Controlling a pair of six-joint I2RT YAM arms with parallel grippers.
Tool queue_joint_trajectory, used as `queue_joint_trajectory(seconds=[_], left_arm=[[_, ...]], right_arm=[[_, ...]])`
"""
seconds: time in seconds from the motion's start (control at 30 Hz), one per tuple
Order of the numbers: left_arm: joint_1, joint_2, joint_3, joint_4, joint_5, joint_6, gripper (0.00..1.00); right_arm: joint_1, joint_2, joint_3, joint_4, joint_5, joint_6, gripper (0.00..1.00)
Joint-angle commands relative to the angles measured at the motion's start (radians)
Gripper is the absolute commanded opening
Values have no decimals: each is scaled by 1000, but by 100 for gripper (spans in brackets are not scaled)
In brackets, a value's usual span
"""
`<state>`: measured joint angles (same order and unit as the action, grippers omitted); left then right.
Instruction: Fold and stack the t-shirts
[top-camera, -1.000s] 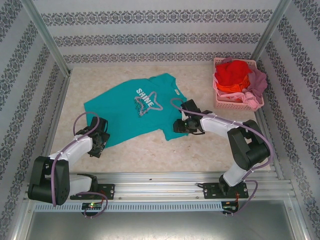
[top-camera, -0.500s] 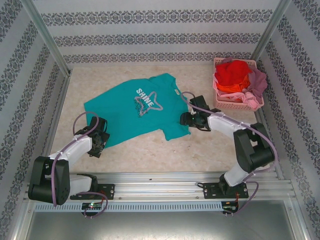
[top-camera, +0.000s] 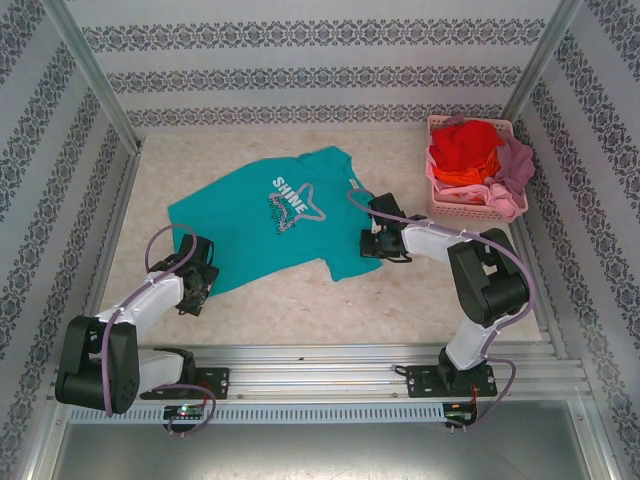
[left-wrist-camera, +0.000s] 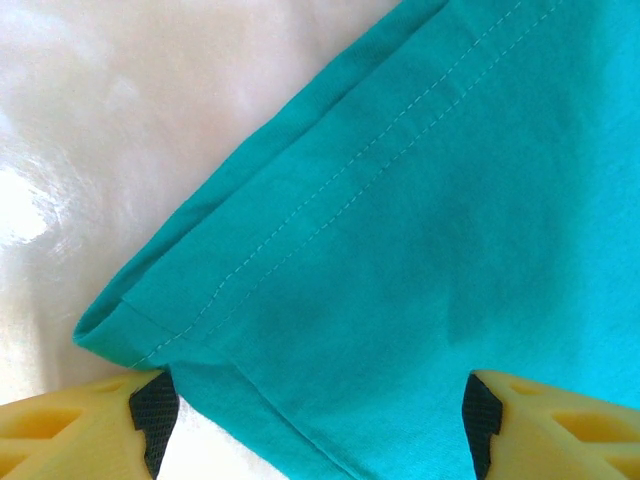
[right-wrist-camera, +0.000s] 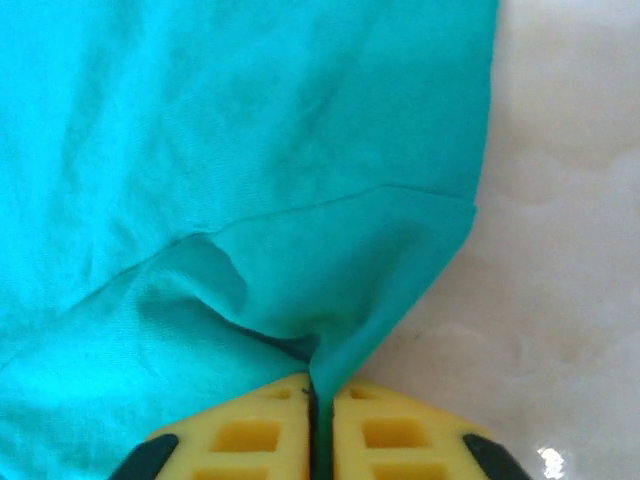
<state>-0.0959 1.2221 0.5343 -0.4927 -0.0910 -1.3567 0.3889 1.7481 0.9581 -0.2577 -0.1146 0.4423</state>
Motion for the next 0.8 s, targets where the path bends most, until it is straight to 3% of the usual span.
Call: queue_joint_trajectory(seconds=[0.0, 0.27, 0.6, 0.77], left_arm=[[19, 11, -27, 47, -24, -34, 76], [19, 14, 29, -8, -62, -47, 62], [19, -31, 88, -154, -151, -46, 63], [20, 46, 128, -220, -136, -60, 63]], right_arm=[[2, -38, -24, 22, 3, 11, 0], [-5, -56, -60, 53, -11, 28, 0], [-4, -39, -71, 76, -30, 46, 0], [-2, -29, -64, 80, -37, 53, 0]])
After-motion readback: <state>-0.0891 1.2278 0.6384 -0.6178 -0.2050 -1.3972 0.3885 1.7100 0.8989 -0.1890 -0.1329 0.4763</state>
